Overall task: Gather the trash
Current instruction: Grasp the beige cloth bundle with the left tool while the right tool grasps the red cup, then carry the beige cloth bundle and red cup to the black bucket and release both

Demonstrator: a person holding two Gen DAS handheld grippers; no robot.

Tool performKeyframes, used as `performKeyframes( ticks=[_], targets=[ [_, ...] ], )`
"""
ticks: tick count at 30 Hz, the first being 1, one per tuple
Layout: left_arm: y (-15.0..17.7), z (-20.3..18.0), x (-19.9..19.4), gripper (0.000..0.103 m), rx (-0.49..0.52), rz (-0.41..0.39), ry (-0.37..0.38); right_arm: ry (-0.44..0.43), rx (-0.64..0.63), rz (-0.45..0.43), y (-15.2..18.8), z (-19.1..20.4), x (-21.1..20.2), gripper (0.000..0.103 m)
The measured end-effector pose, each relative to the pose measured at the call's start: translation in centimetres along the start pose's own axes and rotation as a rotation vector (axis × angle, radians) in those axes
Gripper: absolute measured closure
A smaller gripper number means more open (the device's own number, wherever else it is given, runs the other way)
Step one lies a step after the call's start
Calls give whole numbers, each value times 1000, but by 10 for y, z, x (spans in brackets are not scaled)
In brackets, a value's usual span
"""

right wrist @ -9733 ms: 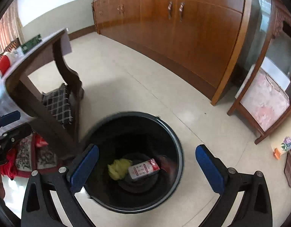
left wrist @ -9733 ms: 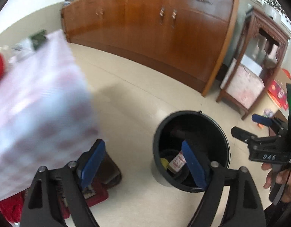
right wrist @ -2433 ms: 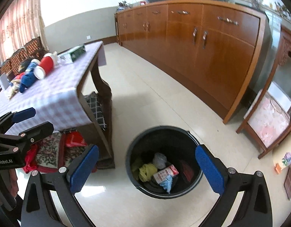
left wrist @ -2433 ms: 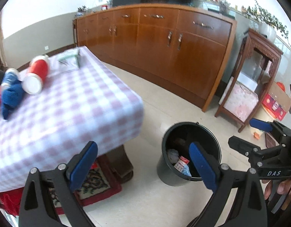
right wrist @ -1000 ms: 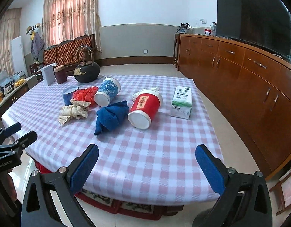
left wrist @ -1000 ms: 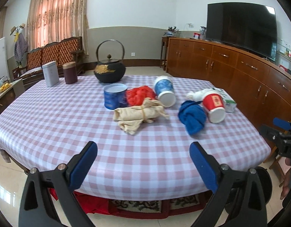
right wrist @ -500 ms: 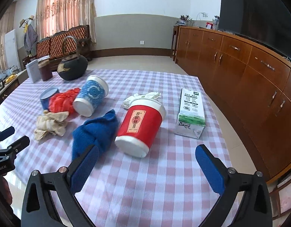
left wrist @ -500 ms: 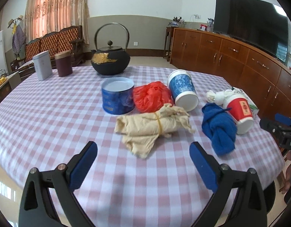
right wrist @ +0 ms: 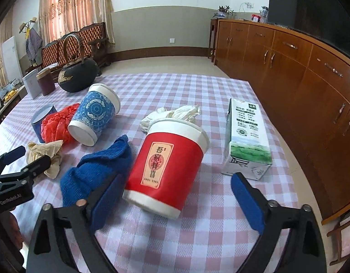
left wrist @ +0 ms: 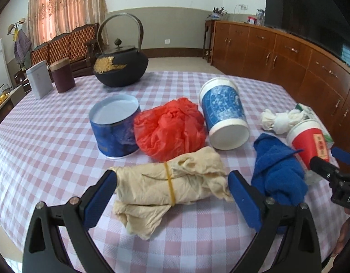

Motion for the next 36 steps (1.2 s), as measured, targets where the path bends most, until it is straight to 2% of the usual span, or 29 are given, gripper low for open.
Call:
performKeyframes(
  ticks=[4, 5, 6, 7, 8, 14, 21, 30, 36],
  targets=[
    [1, -2, 6, 4, 6, 26, -2, -10, 4, 17, 1, -2, 8, 13],
    [1, -3, 6, 6, 10, 27, -4, -15, 5, 20, 1, -2, 9, 21],
    [1, -3, 8, 9, 16, 37, -7, -24, 8, 25, 2, -2, 10, 36],
    [1, -3, 11, 20, 16, 46, -2, -31, 14, 34, 3, -3, 12, 43],
    [3, -3, 12, 27, 12, 56, 10, -34, 18, 32, 4, -3, 11, 44],
    [3, 6, 3, 39, -22, 22, 49, -53, 10, 22, 6, 2, 5, 45],
    [7, 12, -21, 40, -9, -46, 50, -52, 7, -21, 10, 6, -16, 46],
    [15, 11, -52, 40, -6, -75, 63, -30, 17, -62, 22, 3, -61, 46],
    [25, -1, -82, 40, 8, -93, 99, -22, 50, -83, 43, 2, -95, 46]
  ],
)
Point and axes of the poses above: each gripper's, at about its wrist camera, not at the fingertips, and x roughly the way its jaws point, z to its left, y to its underside, the point moved 6 cm from there along x, roughly the way its jaws point, and after that the axes turned 10 degrees about -y, right-handed, at the moved point
